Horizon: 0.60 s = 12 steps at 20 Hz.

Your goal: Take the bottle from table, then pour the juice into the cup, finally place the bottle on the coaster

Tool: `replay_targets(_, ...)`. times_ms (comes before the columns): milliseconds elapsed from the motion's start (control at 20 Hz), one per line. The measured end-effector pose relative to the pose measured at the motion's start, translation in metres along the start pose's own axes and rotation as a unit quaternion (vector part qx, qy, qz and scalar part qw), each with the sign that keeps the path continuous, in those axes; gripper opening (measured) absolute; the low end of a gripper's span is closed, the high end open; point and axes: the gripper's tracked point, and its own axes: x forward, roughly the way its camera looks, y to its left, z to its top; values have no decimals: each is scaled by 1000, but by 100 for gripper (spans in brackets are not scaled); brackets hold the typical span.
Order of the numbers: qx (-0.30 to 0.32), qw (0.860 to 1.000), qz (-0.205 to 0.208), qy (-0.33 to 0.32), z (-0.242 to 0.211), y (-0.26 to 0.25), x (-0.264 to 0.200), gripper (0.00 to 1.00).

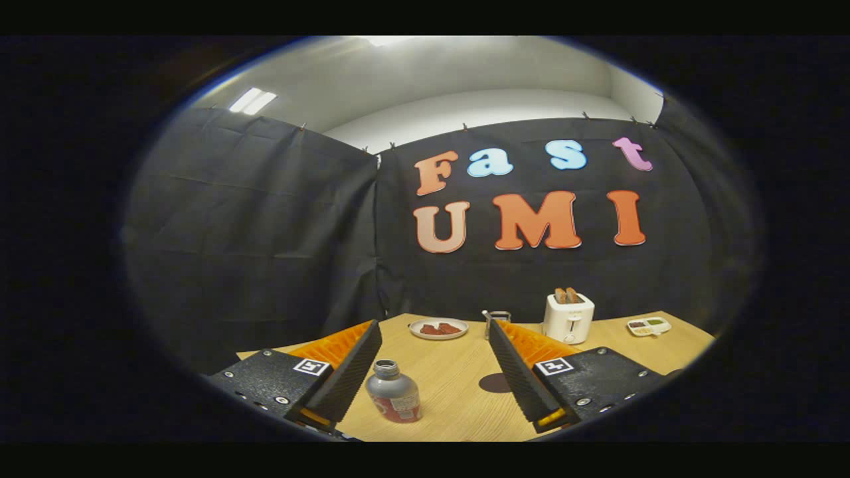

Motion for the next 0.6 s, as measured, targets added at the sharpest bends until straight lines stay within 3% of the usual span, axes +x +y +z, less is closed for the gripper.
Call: replay_targets(600,19,998,29,57,-72,33,13,96)
